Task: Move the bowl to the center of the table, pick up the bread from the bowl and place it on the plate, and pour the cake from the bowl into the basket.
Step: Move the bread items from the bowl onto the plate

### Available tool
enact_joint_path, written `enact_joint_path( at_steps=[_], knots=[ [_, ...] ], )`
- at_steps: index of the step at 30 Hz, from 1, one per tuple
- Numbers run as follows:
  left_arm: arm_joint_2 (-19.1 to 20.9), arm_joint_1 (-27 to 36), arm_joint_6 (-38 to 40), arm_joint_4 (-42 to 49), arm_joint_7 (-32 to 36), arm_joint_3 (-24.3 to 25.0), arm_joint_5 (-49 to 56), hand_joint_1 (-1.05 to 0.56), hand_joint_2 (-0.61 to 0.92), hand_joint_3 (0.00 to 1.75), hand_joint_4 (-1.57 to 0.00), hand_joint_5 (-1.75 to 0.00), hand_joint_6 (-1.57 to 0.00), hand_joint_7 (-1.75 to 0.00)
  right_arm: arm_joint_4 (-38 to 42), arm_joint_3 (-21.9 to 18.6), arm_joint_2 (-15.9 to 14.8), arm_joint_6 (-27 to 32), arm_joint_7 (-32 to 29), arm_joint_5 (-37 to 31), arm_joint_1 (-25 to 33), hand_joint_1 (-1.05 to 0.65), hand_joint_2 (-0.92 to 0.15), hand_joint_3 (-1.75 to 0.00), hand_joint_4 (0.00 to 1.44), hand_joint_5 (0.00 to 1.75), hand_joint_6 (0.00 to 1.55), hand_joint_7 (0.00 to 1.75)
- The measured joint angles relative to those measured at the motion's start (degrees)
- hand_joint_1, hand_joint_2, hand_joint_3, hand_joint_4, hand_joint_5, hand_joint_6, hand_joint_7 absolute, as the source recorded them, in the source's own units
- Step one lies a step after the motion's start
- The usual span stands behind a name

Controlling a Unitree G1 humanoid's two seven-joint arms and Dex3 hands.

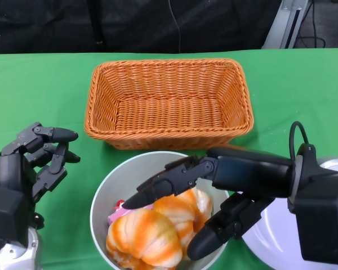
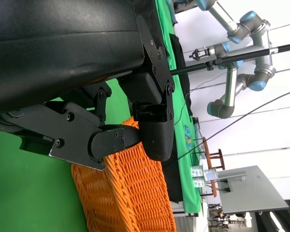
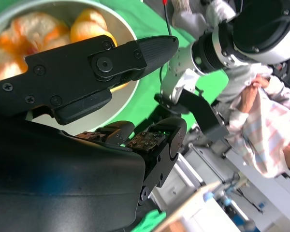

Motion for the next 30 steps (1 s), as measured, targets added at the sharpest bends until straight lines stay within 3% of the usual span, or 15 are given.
enact_joint_path(
  at_steps=[11,30],
  knots=[
    [0.0,0.3,-0.4,-0.5,4.0,-1.5,3.5,-0.11,0.79,0.66,-0.82,-1.32,-0.86,-1.04,2.5,0.8,-0.2,-0.2,1.7,0.4,0.0,-0.84,-0.92,-0.15,0.68,0.11,0.51,0.00],
    [0.0,0.8,-0.3,-2.1,4.9,-2.7,4.1,-0.11,0.80,0.60,-0.82,-1.34,-0.88,-1.03,8.7,4.1,1.6,-2.7,3.6,0.6,-0.6,-0.82,-0.92,-0.13,0.70,0.09,0.54,0.01]
  ],
)
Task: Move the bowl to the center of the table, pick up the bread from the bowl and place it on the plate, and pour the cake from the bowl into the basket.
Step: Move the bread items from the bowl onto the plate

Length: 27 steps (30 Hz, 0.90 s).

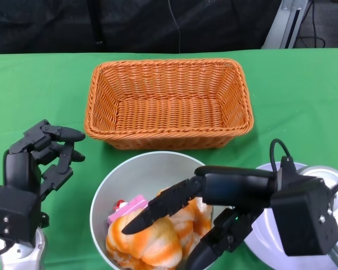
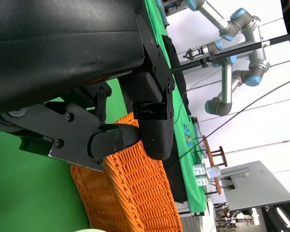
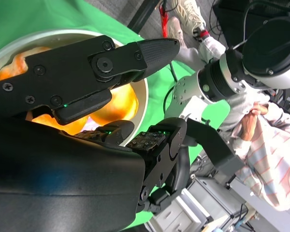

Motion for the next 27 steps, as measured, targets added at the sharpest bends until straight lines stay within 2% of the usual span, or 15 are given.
enact_joint_path(
  at_steps=[14,24,27],
  knots=[
    [-0.5,0.1,0.1,-0.1,0.0,-0.1,-0.6,-0.12,0.79,0.61,-0.81,-1.36,-0.89,-1.02,3.0,1.3,0.9,-4.0,-0.5,-3.4,-1.1,-0.84,-0.92,-0.17,0.70,0.07,0.53,0.00],
    [-0.9,0.1,0.4,-0.1,0.0,0.1,-0.8,-0.12,0.75,0.69,-0.78,-1.40,-0.86,-1.08,4.9,1.3,1.2,-13.4,-7.2,-9.3,-1.2,-0.81,-0.92,-0.17,0.73,0.07,0.57,0.02],
    [-0.9,0.1,0.4,0.0,0.0,0.1,-0.7,-0.13,0.76,0.70,-0.78,-1.41,-0.84,-1.10,5.3,1.1,1.2,-14.5,-8.7,-9.9,-1.2,-0.81,-0.92,-0.16,0.72,0.06,0.59,0.02]
  ],
)
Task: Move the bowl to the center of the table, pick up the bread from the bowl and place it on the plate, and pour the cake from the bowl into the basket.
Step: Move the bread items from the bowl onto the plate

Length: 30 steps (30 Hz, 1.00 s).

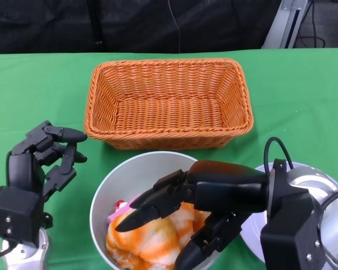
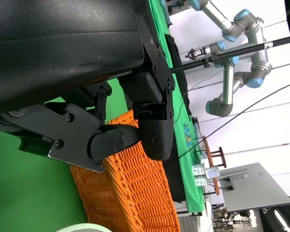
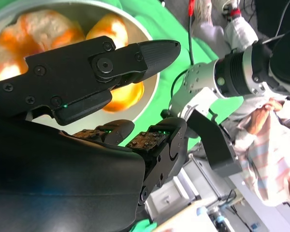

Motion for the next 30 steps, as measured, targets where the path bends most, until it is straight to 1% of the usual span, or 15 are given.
enact_joint_path(
  at_steps=[3,6,9,15,18,22,30],
  knots=[
    [0.0,0.0,-0.2,0.4,-0.3,0.2,-0.2,-0.12,0.78,0.69,-0.79,-1.40,-0.82,-1.12,0.1,-0.3,0.1,-1.1,-1.3,0.0,0.1,-0.80,-0.92,-0.16,0.72,0.06,0.61,0.02],
    [0.0,0.0,-0.3,1.1,-2.0,0.6,-1.8,-0.11,0.82,0.63,-0.80,-1.37,-0.83,-1.07,0.1,-0.6,0.2,-1.4,-2.2,0.0,0.2,-0.80,-0.92,-0.16,0.71,0.05,0.62,0.02],
    [0.0,-0.1,-0.9,1.7,-4.0,0.9,-2.7,-0.11,0.83,0.59,-0.81,-1.37,-0.84,-1.06,0.0,-0.6,0.1,-1.4,-2.5,-0.2,0.2,-0.80,-0.92,-0.16,0.70,0.05,0.63,0.02],
    [0.0,-0.3,-1.2,1.8,-4.1,0.9,-2.9,-0.14,0.84,0.55,-0.80,-1.37,-0.85,-1.06,-0.6,-0.3,-0.3,-1.3,-2.7,-1.9,0.2,-0.82,-0.92,-0.16,0.67,0.03,0.60,0.00],
    [0.0,-0.3,-1.2,1.8,-2.7,0.7,-1.8,-0.14,0.82,0.60,-0.81,-1.37,-0.84,-1.09,-0.7,0.6,-0.6,-1.2,-2.4,-2.9,0.2,-0.84,-0.92,-0.15,0.68,0.03,0.59,0.00],
    [-0.1,-0.3,-1.1,1.4,-0.9,0.4,-1.0,-0.12,0.77,0.66,-0.81,-1.36,-0.85,-1.09,0.2,1.7,-1.1,-1.2,-1.9,-4.9,0.1,-0.86,-0.92,-0.17,0.66,0.02,0.56,0.00],
    [-0.1,-0.3,-0.9,0.6,0.9,-0.8,0.7,-0.12,0.75,0.69,-0.79,-1.37,-0.86,-1.06,0.9,2.7,-1.6,-1.2,-1.5,-7.5,-0.9,-0.88,-0.92,-0.17,0.60,0.00,0.52,0.00]
  ],
)
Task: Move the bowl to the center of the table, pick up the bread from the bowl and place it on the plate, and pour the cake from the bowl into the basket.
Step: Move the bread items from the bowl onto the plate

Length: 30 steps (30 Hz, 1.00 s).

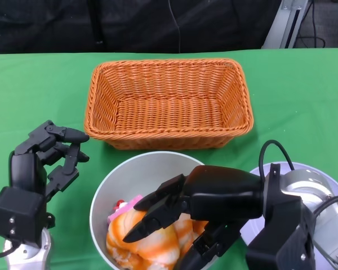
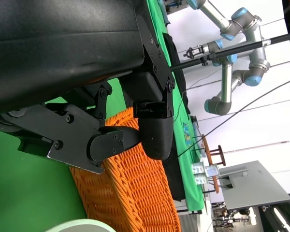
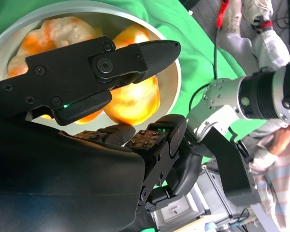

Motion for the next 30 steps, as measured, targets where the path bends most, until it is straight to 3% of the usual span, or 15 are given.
enact_joint_path(
  at_steps=[9,24,30],
  knots=[
    [0.0,0.0,0.0,-0.1,1.1,-0.6,0.7,-0.12,0.73,0.72,-0.80,-1.38,-0.86,-1.06,0.9,0.6,0.0,-2.1,-1.2,-2.3,-0.2,-0.89,-0.92,-0.19,0.55,0.00,0.53,0.01],
    [0.0,0.0,0.0,0.2,0.4,-0.5,-0.4,-0.10,0.73,0.75,-0.81,-1.39,-0.86,-1.11,2.5,0.5,0.0,-8.6,-13.3,-12.1,0.0,-0.87,-0.92,-0.13,0.55,0.00,0.61,0.02],
    [0.0,0.0,0.0,0.2,0.5,-0.5,-0.3,-0.12,0.73,0.74,-0.80,-1.41,-0.82,-1.15,2.7,0.6,-0.4,-9.4,-14.2,-13.2,0.0,-0.86,-0.92,-0.14,0.53,0.00,0.60,0.01]
  ],
)
